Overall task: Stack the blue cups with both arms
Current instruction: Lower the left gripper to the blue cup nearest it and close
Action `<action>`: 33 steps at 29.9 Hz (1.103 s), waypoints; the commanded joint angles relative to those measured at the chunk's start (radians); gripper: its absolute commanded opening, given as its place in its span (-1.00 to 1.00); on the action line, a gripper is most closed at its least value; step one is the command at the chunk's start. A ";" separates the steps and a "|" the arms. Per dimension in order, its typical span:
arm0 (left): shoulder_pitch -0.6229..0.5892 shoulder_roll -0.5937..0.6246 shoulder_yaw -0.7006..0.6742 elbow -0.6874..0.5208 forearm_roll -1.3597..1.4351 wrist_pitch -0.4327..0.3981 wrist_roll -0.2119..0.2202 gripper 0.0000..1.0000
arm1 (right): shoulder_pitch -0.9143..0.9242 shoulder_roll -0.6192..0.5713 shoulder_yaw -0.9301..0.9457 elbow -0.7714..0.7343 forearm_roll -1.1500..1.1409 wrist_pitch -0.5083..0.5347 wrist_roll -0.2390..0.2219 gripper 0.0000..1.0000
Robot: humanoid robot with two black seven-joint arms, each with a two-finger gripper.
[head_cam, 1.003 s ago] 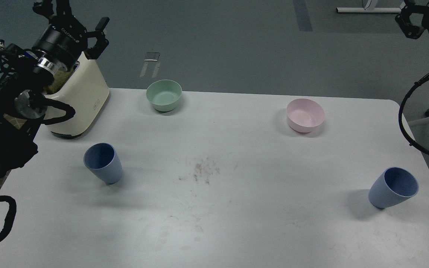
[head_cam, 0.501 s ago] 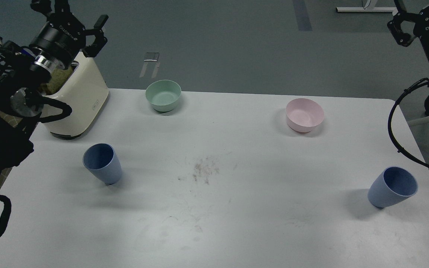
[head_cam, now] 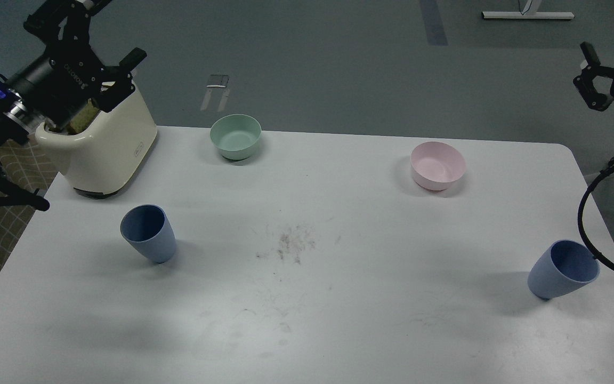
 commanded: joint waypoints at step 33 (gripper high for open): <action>0.224 0.183 0.190 -0.059 1.269 0.192 -0.163 0.42 | -0.060 -0.013 0.066 0.021 0.038 0.000 0.001 1.00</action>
